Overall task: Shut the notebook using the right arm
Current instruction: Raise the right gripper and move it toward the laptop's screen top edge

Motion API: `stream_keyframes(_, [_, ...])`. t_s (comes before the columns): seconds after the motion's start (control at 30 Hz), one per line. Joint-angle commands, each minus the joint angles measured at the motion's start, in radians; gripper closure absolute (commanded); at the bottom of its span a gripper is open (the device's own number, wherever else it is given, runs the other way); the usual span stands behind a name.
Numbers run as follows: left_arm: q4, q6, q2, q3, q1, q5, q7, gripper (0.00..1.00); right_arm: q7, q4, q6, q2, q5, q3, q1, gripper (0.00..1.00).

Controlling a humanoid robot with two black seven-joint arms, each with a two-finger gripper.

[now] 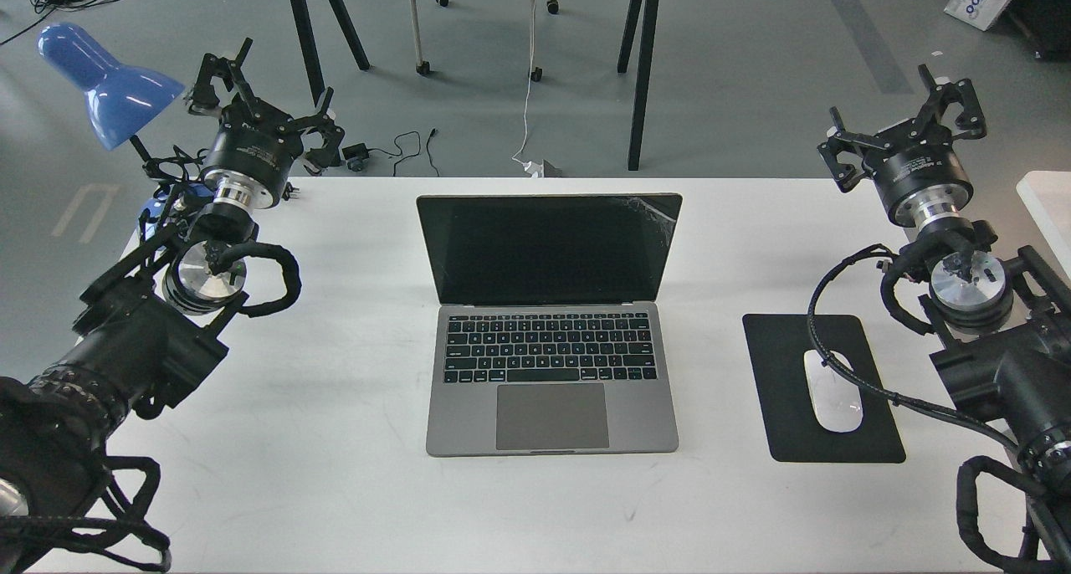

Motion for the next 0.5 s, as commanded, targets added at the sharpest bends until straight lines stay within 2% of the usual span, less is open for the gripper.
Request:
stream_keyframes(0.0, [0.002, 0.0, -0.001, -0.003, 0.0, 0.001, -0.003, 0.0, -0.002, -0.001, 0.002, 0.001, 0.0, -0.012, 0.002, 0.0])
stream_keyframes(0.13, [0.002, 0.0, 0.0, -0.004, 0.0, -0.001, -0.02, 0.0, -0.006, 0.001, 0.002, 0.005, -0.001, -0.031, 0.007, 0.0])
stream_keyframes(0.47, [0.0, 0.0, 0.003, -0.003, 0.0, -0.001, -0.018, 0.0, -0.002, -0.019, -0.008, 0.054, -0.005, -0.14, 0.082, 0.0])
